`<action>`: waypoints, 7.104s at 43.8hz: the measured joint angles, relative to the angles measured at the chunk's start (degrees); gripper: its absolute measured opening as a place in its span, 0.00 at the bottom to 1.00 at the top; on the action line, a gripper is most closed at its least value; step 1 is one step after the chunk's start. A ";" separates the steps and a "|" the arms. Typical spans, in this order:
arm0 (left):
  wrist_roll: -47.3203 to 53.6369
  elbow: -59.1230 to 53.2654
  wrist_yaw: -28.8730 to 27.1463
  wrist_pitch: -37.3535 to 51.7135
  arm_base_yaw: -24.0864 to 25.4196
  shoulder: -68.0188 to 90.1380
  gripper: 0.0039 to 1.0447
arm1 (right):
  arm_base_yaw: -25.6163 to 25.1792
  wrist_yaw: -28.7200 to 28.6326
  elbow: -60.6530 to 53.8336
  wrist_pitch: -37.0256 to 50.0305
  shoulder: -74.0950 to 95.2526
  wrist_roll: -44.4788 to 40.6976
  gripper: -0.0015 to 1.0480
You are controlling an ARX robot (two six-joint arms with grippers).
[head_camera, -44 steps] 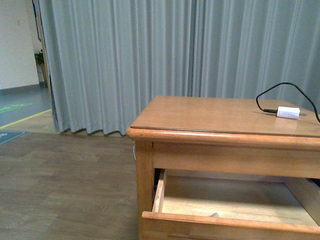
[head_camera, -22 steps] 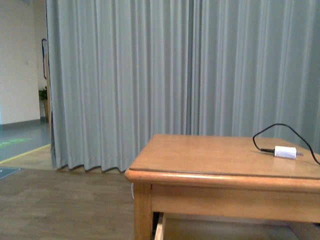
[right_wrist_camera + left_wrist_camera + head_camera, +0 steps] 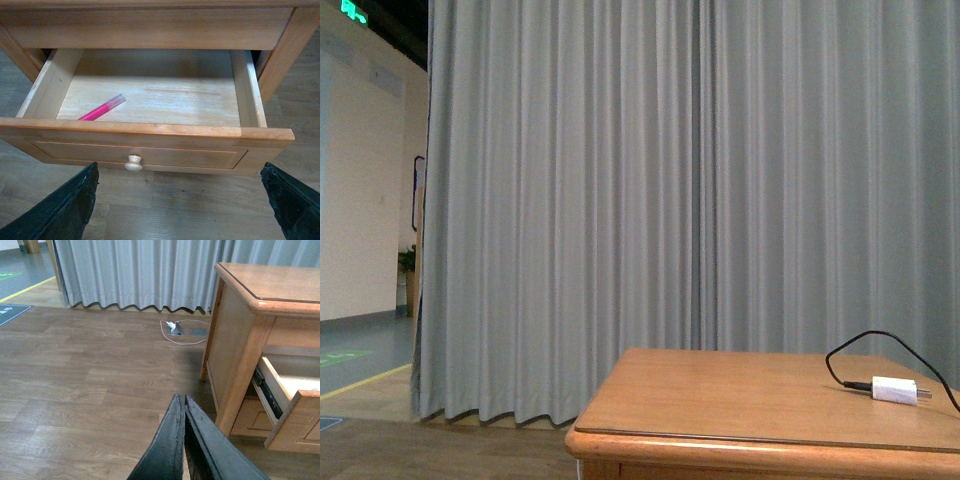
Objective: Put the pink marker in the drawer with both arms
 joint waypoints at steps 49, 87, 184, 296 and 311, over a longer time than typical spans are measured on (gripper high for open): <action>0.07 -1.95 0.00 -8.20 0.00 -11.98 0.94 | -1.33 4.74 2.58 9.25 22.99 2.86 0.92; 0.07 -1.95 0.00 -8.22 0.00 -11.98 0.94 | -7.45 1.86 13.99 54.23 65.09 -6.58 0.92; 0.09 -1.95 0.00 -8.22 0.00 -11.98 0.94 | -4.52 -1.92 -16.11 33.40 -10.14 -8.90 0.10; 0.07 -1.95 0.00 -8.24 0.00 -12.02 0.94 | -13.90 -11.02 -26.97 4.68 -50.34 -9.22 0.92; 0.07 -1.95 0.00 -8.24 0.00 -12.02 0.94 | -13.90 -11.02 -26.97 4.68 -50.34 -9.22 0.92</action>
